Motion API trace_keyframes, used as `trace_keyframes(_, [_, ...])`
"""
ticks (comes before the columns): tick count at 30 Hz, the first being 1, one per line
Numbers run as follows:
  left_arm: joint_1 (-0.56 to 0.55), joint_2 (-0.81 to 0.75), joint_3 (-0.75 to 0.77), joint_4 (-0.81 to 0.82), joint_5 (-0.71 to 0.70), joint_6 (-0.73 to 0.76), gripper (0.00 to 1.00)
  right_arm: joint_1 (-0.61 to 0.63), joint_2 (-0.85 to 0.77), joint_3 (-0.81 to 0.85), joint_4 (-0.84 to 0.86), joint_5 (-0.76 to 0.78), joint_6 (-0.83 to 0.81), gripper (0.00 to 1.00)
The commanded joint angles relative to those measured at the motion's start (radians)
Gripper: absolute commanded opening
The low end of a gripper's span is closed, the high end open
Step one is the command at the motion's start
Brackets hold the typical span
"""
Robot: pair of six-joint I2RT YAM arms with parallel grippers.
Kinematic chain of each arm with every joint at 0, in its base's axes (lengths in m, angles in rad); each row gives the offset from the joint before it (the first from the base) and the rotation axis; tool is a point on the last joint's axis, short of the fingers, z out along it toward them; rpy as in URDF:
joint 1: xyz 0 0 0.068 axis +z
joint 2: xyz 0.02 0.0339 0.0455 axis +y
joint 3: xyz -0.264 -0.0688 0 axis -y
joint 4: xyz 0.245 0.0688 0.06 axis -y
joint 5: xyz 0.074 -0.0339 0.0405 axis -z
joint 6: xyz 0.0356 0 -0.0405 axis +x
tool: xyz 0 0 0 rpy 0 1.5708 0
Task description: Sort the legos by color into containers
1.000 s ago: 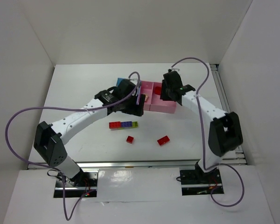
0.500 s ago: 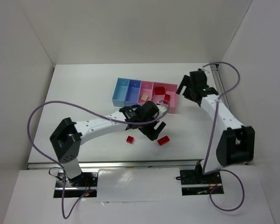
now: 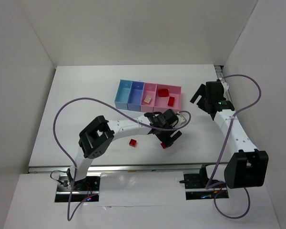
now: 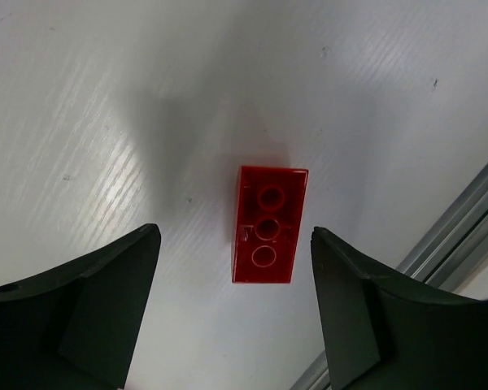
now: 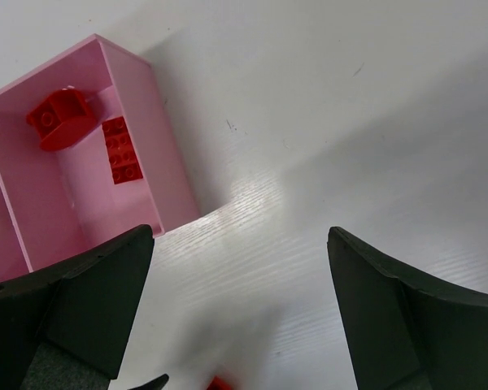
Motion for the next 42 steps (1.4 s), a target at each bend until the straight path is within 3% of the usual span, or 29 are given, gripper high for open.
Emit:
trace_keyframes(1, [0.001, 0.032, 0.043, 0.010, 0.039, 0.028, 0.85, -0.003, -0.034, 0.002, -0.004, 0.003, -0.004, 0.94])
trace_keyframes(9, [-0.008, 0.069, 0.052, 0.001, 0.030, 0.019, 0.72, -0.003, -0.045, 0.002, -0.004, 0.012, -0.004, 0.94])
trace_keyframes(16, [-0.008, 0.051, 0.043, -0.022, -0.027, 0.019, 0.53, -0.003, -0.054, -0.008, -0.004, 0.021, -0.004, 0.95])
trace_keyframes(17, [-0.008, 0.039, 0.043, -0.032, -0.042, 0.019, 0.45, -0.003, -0.063, -0.008, -0.004, 0.021, -0.004, 0.95])
trace_keyframes(20, [0.013, -0.047, 0.031, -0.054, -0.081, 0.019, 0.36, -0.003, -0.072, -0.008, -0.004, 0.030, 0.005, 0.95])
trace_keyframes(24, [0.092, -0.150, 0.018, -0.069, -0.029, -0.010, 0.02, -0.013, -0.112, -0.029, 0.010, 0.030, 0.025, 0.95])
trace_keyframes(30, [0.207, -0.113, 0.233, -0.134, 0.071, -0.030, 0.00, -0.013, -0.143, -0.093, 0.020, 0.039, 0.049, 0.95])
trace_keyframes(36, [0.288, 0.137, 0.633, -0.210, 0.041, -0.165, 0.00, -0.013, -0.212, -0.188, 0.053, -0.022, 0.080, 0.95])
trace_keyframes(38, [0.297, 0.187, 0.725, -0.210, -0.017, -0.211, 0.06, -0.013, -0.232, -0.230, 0.063, -0.042, 0.080, 0.95])
trace_keyframes(39, [0.306, 0.230, 0.747, -0.210, -0.027, -0.211, 0.18, -0.013, -0.241, -0.230, 0.063, -0.042, 0.080, 0.97])
trace_keyframes(40, [0.307, 0.249, 0.767, -0.210, -0.027, -0.223, 0.57, -0.013, -0.260, -0.244, 0.063, -0.042, 0.080, 0.97])
trace_keyframes(41, [0.307, 0.262, 0.794, -0.210, -0.036, -0.223, 0.79, -0.013, -0.269, -0.244, 0.073, -0.056, 0.070, 0.97])
trace_keyframes(42, [0.307, 0.273, 0.795, -0.198, -0.036, -0.223, 0.90, -0.013, -0.287, -0.257, 0.073, -0.056, 0.069, 0.98])
